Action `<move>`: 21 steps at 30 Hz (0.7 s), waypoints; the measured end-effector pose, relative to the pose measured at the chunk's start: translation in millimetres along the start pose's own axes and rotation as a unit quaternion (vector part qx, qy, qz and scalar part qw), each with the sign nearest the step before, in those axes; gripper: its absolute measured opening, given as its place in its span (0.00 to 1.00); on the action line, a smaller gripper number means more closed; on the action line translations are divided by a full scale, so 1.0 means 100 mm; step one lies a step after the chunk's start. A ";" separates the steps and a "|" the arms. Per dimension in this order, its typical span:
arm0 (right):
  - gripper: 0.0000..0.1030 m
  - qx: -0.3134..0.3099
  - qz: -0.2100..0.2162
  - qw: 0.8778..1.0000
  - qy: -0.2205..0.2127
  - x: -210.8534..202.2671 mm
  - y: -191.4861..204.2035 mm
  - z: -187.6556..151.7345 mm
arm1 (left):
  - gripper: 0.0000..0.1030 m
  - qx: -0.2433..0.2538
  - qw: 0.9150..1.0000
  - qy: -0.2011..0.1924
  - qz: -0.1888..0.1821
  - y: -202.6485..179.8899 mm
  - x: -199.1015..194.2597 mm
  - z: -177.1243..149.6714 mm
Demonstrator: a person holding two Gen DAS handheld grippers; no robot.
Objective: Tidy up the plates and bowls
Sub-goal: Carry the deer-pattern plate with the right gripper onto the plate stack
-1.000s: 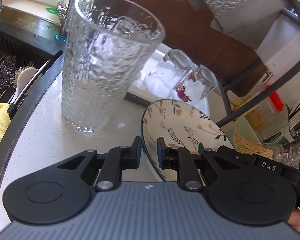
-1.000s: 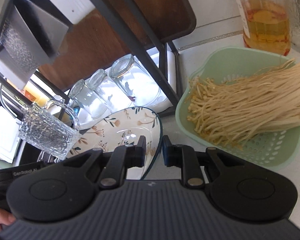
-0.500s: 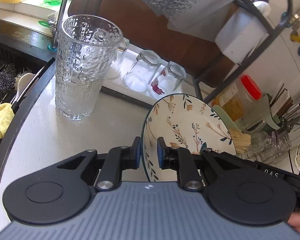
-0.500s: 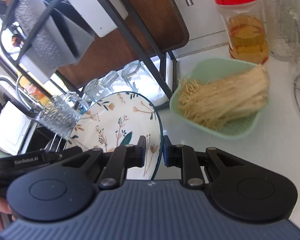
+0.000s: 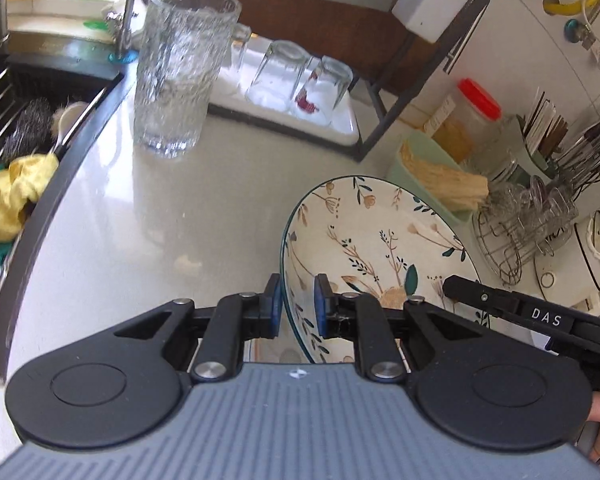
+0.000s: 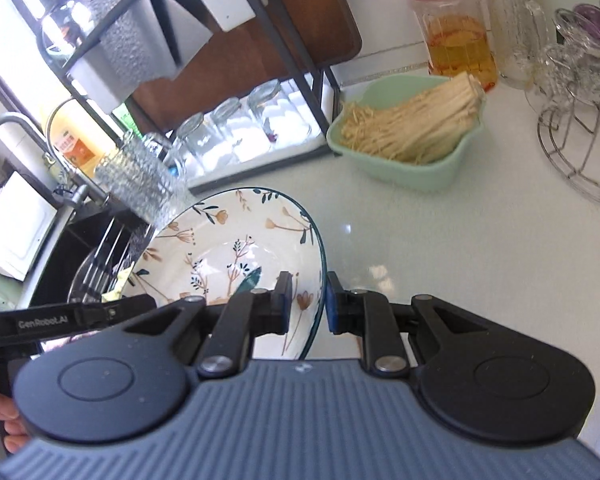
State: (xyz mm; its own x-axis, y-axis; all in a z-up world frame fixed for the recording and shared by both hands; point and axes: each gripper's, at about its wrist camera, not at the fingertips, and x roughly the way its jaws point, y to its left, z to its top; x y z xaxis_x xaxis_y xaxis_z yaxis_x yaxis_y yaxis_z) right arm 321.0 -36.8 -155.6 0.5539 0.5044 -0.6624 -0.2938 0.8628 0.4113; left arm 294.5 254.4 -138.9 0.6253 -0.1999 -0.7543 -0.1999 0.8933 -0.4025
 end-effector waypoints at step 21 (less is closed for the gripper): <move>0.21 -0.020 -0.029 0.998 0.051 0.05 0.07 -0.42 | 0.18 0.044 0.997 0.056 0.039 0.03 0.01 -0.24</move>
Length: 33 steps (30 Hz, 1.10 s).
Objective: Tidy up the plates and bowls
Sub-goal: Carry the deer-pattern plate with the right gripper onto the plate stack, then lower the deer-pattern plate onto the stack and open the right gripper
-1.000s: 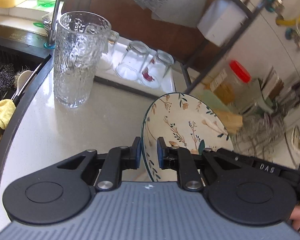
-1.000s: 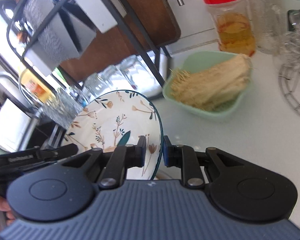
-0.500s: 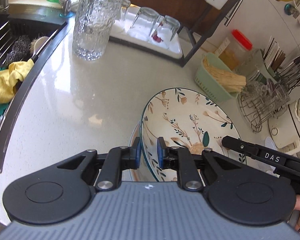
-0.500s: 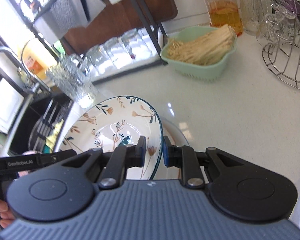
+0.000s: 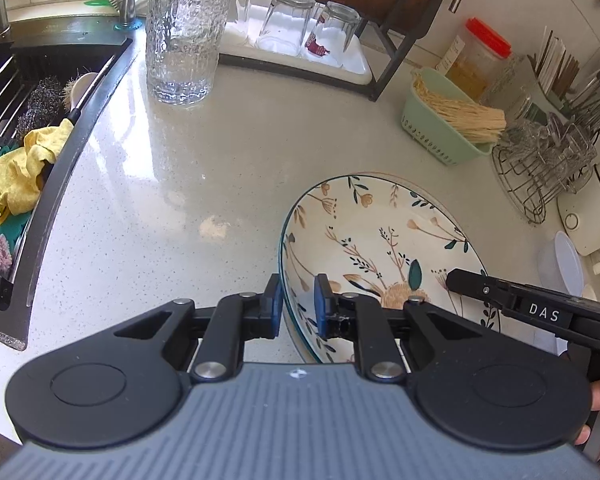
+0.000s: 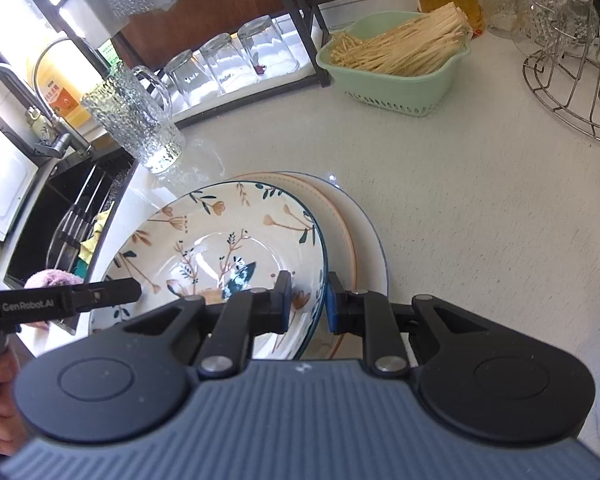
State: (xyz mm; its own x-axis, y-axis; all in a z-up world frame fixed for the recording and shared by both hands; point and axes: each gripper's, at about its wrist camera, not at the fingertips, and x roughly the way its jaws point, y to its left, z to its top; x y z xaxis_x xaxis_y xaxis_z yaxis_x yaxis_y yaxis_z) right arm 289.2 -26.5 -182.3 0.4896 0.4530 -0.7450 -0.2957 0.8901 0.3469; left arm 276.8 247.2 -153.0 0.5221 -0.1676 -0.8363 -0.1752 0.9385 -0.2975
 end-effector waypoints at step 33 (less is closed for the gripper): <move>0.22 -0.059 -0.053 0.996 -0.036 -0.11 0.07 0.11 | 0.20 -0.041 0.996 0.073 0.003 0.02 0.18 0.02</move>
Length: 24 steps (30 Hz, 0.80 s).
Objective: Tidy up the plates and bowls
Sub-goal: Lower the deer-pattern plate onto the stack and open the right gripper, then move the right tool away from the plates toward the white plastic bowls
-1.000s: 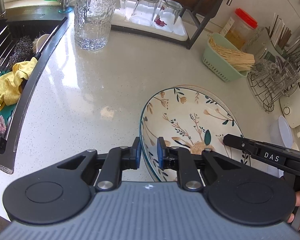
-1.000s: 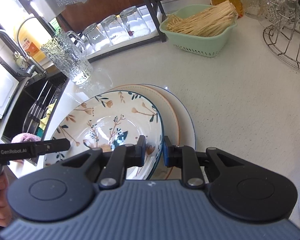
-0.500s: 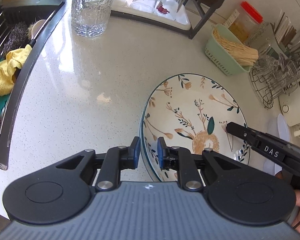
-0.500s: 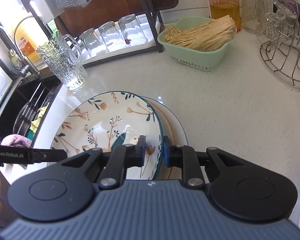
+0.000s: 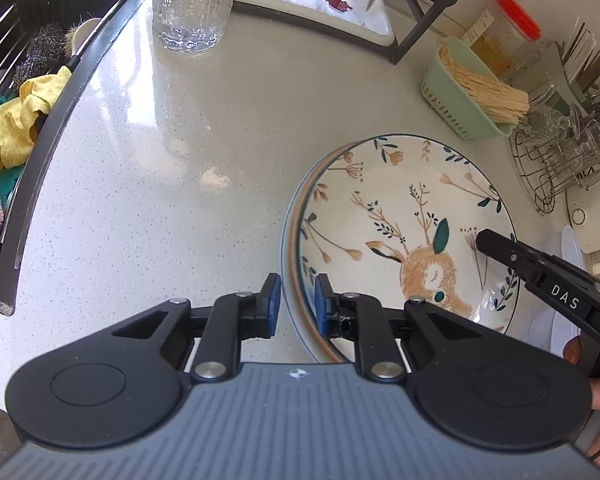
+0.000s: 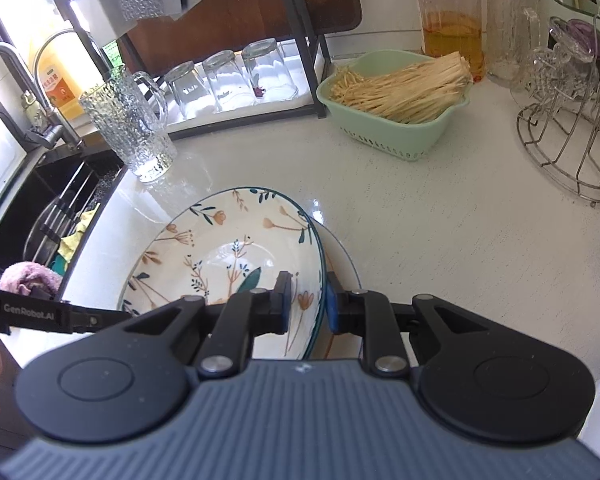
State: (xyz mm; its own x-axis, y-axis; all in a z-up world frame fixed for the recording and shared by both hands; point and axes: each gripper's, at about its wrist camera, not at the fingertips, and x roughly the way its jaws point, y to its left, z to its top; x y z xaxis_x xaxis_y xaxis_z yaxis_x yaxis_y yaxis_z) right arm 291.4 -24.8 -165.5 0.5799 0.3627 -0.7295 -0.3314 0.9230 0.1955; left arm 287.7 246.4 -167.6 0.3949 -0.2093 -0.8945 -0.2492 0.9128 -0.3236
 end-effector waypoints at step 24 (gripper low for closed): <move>0.21 -0.017 0.009 0.996 -0.090 -0.76 -0.08 0.08 | 0.20 0.016 0.991 -0.130 0.040 -0.51 -0.67 -0.12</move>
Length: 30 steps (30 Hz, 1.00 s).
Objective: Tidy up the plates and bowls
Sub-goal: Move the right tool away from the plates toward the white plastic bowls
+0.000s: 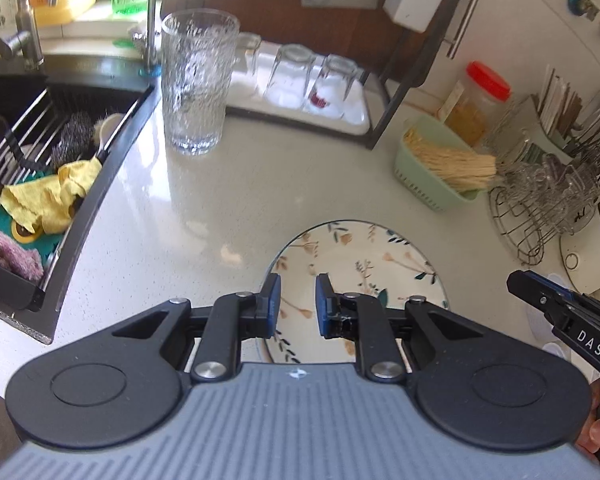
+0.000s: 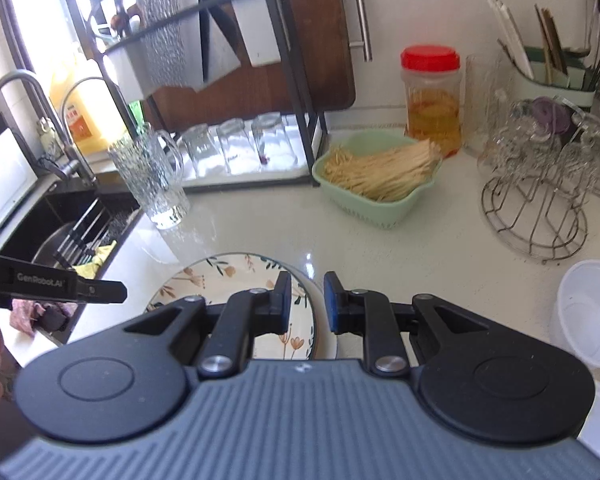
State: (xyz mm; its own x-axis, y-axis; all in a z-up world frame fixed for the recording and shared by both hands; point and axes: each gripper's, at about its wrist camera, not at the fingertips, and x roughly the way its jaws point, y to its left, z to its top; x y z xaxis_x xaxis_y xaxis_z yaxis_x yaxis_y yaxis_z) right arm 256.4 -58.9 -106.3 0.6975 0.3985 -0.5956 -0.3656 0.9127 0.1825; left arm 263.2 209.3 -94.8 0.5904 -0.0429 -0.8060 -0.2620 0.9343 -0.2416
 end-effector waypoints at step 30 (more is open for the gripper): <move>0.21 0.028 -0.031 0.996 -0.081 -1.04 -0.43 -0.30 | 0.20 0.075 0.993 -0.081 -0.033 -0.83 -0.71 -0.57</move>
State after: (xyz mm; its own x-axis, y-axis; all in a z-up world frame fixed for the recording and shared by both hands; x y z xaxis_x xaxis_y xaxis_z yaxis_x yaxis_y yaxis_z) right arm 181.0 -142.4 -75.1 0.8102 0.3460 -0.4732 -0.2862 0.9379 0.1959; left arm 199.8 115.0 -48.7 0.7206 -0.0587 -0.6908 -0.1100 0.9741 -0.1976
